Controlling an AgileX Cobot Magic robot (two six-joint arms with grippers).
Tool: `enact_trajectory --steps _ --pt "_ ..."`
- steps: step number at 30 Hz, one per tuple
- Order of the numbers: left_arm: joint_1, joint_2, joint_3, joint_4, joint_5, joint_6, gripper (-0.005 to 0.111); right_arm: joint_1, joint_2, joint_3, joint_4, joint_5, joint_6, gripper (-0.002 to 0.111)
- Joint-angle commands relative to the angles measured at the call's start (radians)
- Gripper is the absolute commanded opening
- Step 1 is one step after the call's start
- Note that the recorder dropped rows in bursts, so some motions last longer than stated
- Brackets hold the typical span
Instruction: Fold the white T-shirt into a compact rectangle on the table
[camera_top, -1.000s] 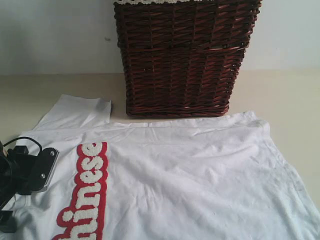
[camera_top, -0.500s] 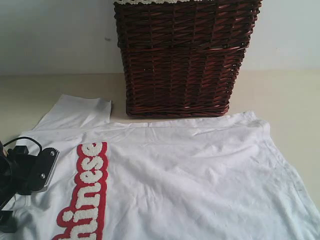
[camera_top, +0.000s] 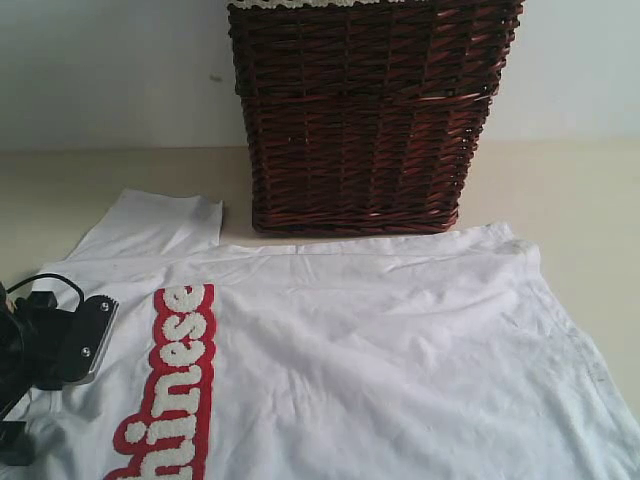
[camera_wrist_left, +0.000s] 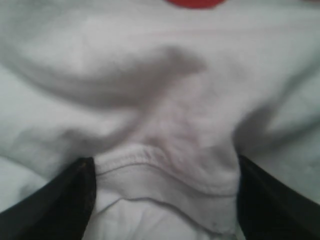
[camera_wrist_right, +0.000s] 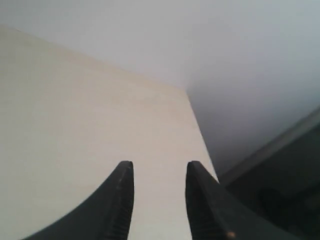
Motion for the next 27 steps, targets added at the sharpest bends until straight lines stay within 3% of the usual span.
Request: enact_trajectory --steps 1,3,5,6,7,8,9,10,11,12,13,14,18,21,27 --pt "0.002 0.022 0.004 -0.006 -0.007 0.006 0.072 0.000 0.204 -0.185 0.128 -0.180 0.083 0.035" --pt "0.002 0.022 0.004 -0.006 -0.007 0.006 0.072 0.000 0.254 -0.248 0.154 -0.165 0.123 0.035" --pt "0.002 0.022 0.004 -0.006 -0.007 0.006 0.072 0.000 0.274 -0.292 0.182 -0.101 0.038 0.035" --pt "0.002 0.022 0.004 -0.006 -0.007 0.006 0.072 0.000 0.279 -0.305 0.204 -0.027 -0.024 0.035" --pt "0.002 0.022 0.004 -0.006 -0.007 0.006 0.072 0.000 0.297 -0.315 0.230 0.191 -0.214 0.036" --pt "0.002 0.022 0.004 -0.006 -0.007 0.006 0.072 0.000 0.307 -0.313 0.143 0.285 -0.216 0.036" --pt "0.002 0.022 0.004 -0.006 -0.007 0.006 0.072 0.000 0.323 -0.320 -0.266 0.534 -0.216 0.036" --pt "0.002 0.022 0.004 -0.006 -0.007 0.006 0.072 0.000 0.328 -0.329 -0.495 0.648 -0.211 0.036" --pt "0.002 0.022 0.004 -0.006 -0.007 0.006 0.072 0.000 0.359 -0.373 -0.845 0.950 -0.106 0.038" --pt "0.002 0.022 0.004 -0.006 -0.007 0.006 0.072 0.000 0.380 -0.396 -0.932 1.113 -0.028 0.040" --pt "0.002 0.022 0.004 -0.006 -0.007 0.006 0.072 0.000 0.452 -0.451 -1.091 1.407 0.150 0.044" --pt "0.002 0.022 0.004 -0.006 -0.007 0.006 0.072 0.000 0.518 -0.490 -1.147 1.504 0.200 0.045" --pt "0.002 0.022 0.004 -0.006 -0.007 0.006 0.072 0.000 0.588 -0.546 -1.124 1.338 0.505 0.045" --pt "0.002 0.022 0.004 -0.006 -0.007 0.006 0.072 0.000 0.588 -0.546 -1.076 1.225 0.560 0.044" --pt "0.002 0.022 0.004 -0.006 -0.007 0.006 0.072 0.000 0.588 -0.546 -1.072 0.847 0.702 0.025"
